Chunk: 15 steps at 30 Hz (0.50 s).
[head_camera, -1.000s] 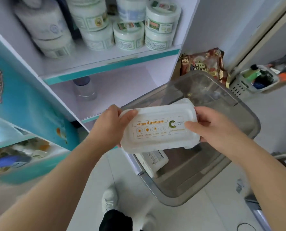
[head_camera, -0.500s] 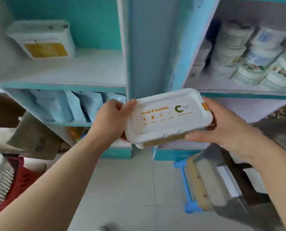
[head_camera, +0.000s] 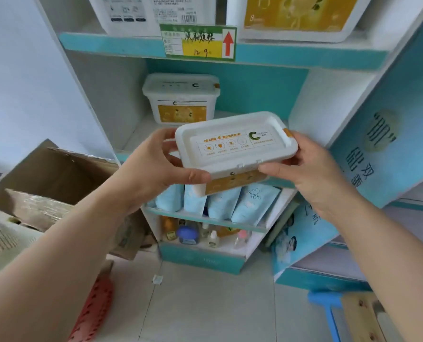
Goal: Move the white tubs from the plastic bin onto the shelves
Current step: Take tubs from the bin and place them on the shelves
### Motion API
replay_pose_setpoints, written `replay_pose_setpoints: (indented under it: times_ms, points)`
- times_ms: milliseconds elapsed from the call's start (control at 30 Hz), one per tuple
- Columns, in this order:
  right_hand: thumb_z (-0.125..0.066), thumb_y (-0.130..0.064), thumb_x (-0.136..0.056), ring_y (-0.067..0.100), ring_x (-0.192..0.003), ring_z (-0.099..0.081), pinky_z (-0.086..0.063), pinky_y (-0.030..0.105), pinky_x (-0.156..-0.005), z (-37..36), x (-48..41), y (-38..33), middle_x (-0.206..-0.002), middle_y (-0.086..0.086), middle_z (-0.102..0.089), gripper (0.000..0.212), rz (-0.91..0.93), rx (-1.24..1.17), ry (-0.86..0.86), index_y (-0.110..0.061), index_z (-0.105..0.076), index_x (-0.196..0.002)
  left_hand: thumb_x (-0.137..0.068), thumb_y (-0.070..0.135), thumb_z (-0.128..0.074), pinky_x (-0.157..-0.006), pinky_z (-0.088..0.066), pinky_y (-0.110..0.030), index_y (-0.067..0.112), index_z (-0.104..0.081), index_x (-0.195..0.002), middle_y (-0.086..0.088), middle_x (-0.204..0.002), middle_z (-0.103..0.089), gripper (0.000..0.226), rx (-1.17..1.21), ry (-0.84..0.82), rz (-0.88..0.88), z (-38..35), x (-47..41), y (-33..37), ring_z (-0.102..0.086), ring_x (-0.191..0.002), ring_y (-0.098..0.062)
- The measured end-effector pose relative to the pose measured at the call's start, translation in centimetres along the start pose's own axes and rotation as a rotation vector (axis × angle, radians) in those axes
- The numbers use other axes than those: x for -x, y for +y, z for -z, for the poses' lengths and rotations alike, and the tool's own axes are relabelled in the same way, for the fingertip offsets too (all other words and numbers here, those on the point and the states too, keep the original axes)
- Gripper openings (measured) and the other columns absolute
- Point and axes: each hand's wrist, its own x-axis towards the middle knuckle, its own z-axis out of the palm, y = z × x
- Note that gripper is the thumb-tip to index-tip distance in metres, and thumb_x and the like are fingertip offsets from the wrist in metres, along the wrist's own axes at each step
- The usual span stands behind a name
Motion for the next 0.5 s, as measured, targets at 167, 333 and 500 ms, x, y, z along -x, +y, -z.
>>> replay_pose_setpoints:
  times_ms: [167, 333, 500]
  points:
    - [-0.082, -0.014, -0.067, 0.016, -0.1, -0.065, -0.053, 0.034, -0.089, -0.7, -5.2, 1.1, -0.106, -0.001, -0.07, 0.049, 0.045, 0.001, 0.169, -0.02, -0.06, -0.111, -0.054, 0.031, -0.087, -0.087, -0.055, -0.029, 0.019, -0.052, -0.13, 0.009, -0.115, -0.067, 0.085, -0.024, 0.015, -0.144, -0.2, -5.5, 0.0, -0.069, -0.093, -0.006]
    - [-0.08, -0.045, -0.05, 0.016, -0.095, -0.065, -0.053, 0.045, -0.09, -0.7, -8.9, 3.2, -0.102, -0.004, -0.07, 0.062, 0.049, 0.037, 0.315, -0.023, -0.058, -0.104, -0.065, 0.038, -0.083, -0.093, -0.052, -0.028, 0.02, -0.059, -0.123, 0.011, -0.115, -0.068, 0.066, -0.085, 0.01, -0.185, -1.8, -11.2, -1.0, -0.067, -0.098, -0.005]
    - [-0.081, -0.038, -0.063, 0.011, -0.098, -0.061, -0.054, 0.041, -0.089, -0.5, -11.2, 5.2, -0.109, -0.008, -0.064, 0.068, 0.012, 0.062, 0.391, -0.023, -0.049, -0.121, -0.066, 0.047, -0.08, -0.092, -0.052, -0.025, 0.019, -0.065, -0.114, 0.012, -0.11, -0.069, 0.058, -0.107, 0.061, -0.201, -3.3, -14.7, -1.8, -0.066, -0.099, -0.002]
